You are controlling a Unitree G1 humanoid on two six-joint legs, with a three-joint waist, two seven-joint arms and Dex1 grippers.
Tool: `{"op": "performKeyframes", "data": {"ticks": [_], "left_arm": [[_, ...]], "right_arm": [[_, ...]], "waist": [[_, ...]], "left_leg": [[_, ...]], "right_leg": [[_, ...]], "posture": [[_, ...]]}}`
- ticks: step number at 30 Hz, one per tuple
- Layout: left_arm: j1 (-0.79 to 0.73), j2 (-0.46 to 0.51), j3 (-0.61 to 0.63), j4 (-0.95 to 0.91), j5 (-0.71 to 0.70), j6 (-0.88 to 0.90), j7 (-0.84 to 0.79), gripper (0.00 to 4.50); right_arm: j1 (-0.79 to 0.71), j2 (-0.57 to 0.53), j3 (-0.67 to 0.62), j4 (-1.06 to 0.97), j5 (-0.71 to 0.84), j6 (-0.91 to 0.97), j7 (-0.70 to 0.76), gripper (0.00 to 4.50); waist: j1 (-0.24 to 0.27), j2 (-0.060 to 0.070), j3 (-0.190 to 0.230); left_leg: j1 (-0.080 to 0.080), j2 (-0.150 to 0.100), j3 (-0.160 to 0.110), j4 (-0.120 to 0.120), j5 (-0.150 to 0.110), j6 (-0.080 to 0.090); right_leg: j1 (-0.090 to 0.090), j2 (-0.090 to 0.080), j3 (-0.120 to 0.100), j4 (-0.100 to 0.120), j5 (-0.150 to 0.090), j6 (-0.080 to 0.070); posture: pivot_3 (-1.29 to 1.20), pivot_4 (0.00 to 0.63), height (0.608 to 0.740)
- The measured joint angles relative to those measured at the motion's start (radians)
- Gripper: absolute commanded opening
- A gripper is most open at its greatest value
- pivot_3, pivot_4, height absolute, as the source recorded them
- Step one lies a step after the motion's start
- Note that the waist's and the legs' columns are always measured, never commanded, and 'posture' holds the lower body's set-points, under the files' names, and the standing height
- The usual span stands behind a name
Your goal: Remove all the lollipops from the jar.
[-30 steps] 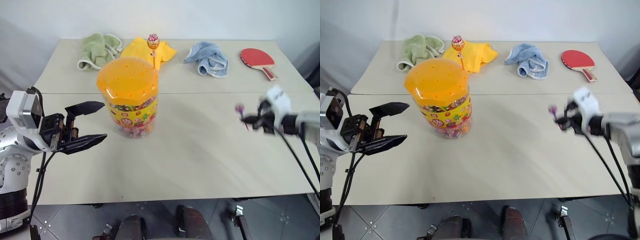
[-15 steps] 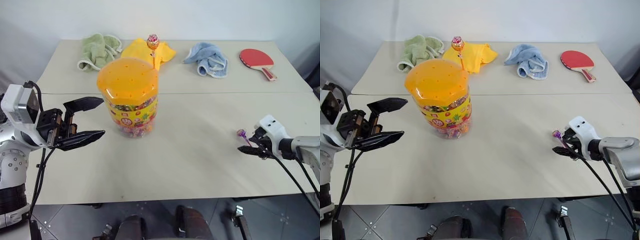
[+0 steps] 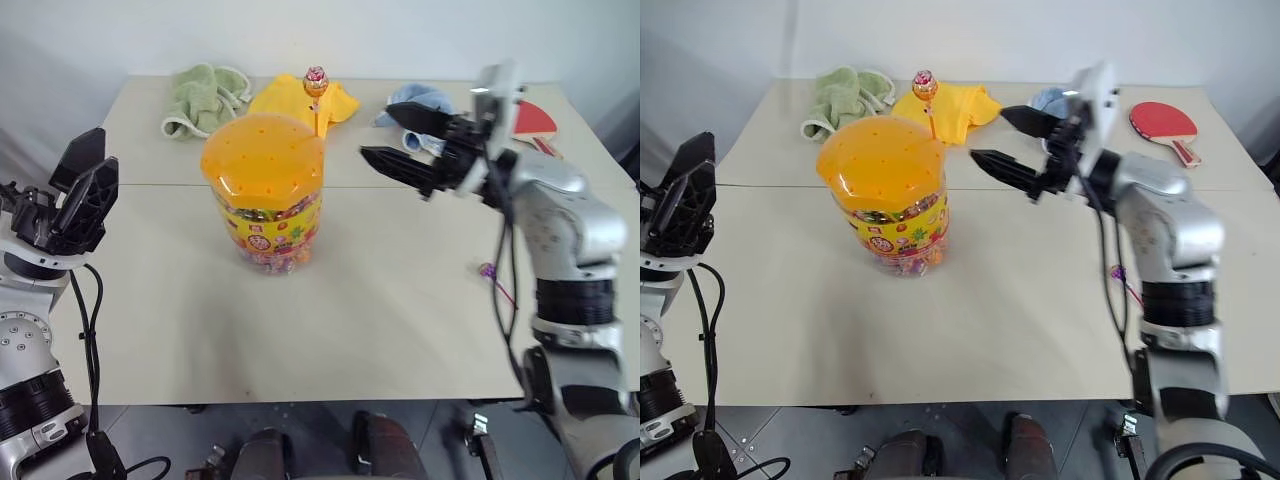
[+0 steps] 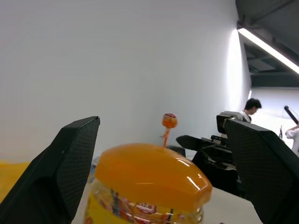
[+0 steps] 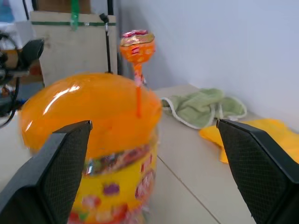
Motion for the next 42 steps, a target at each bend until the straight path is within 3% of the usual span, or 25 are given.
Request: {"op": "performKeyframes", "data": {"ticks": [10,13,24,29,36,40,42], "left_arm": [[0.038,-0.009,-0.042,-0.037,0.004,0.0,-0.007,4.5],[0.04,-0.011,-0.043,-0.04,0.003,0.0,-0.007,4.5],[0.026,-0.027,-0.05,-0.039,0.002,0.0,-0.006,4.5],[0.005,-0.026,-0.081,-0.031,0.002,0.008,-0.039,4.5],[-0.048,0.026,-0.164,-0.032,0.016,0.032,-0.134,4.5],[-0.01,0.125,-0.257,-0.057,0.094,0.032,-0.273,4.5],[0.031,0.169,-0.286,-0.051,0.147,0.021,-0.345,4.5]], "right_arm": [[-0.138,0.154,0.03,0.188,-0.076,-0.013,-0.072,4.47],[-0.143,0.174,0.03,0.188,-0.075,-0.001,-0.063,3.88],[-0.144,0.193,0.022,0.196,-0.073,0.002,-0.049,0.06],[-0.166,0.203,-0.076,0.217,-0.008,-0.043,-0.045,0.02],[-0.206,0.01,-0.191,0.179,0.099,0.047,-0.006,0.02],[-0.06,-0.381,-0.133,0.084,0.039,0.26,0.042,0.02],[0.088,-0.545,-0.108,0.028,-0.001,0.371,0.054,0.02]], "waist": [[-0.011,0.0,0.0],[-0.015,0.0,0.0],[-0.031,0.0,0.0],[-0.026,0.0,0.0],[-0.028,0.0,0.0],[0.001,0.0,0.0],[0.004,0.0,0.0]], "left_leg": [[0.0,0.0,-0.002,-0.001,0.0,0.0],[0.0,0.0,-0.002,-0.001,0.0,0.0],[0.0,0.001,-0.002,-0.002,0.0,0.0],[0.0,0.0,-0.002,-0.001,0.0,0.0],[0.0,0.0,-0.003,-0.003,0.0,0.0],[-0.002,0.0,-0.003,-0.004,0.0,0.0],[-0.002,0.0,-0.002,-0.005,-0.001,0.0]], "right_leg": [[0.0,0.001,-0.002,0.0,0.0,0.0],[0.0,0.001,-0.001,0.0,0.0,0.0],[0.0,0.001,-0.002,0.0,0.0,0.0],[0.0,0.0,-0.002,0.0,0.0,0.0],[0.0,0.0,-0.003,-0.001,0.0,0.0],[0.0,0.0,-0.003,-0.004,0.0,0.0],[0.0,0.0,-0.003,-0.007,0.0,0.0]], "posture": [[0.0,0.15,0.74],[0.0,0.15,0.74],[0.0,0.15,0.74],[0.0,0.15,0.74],[0.0,0.15,0.74],[0.0,0.15,0.74],[0.0,0.15,0.74]]}}
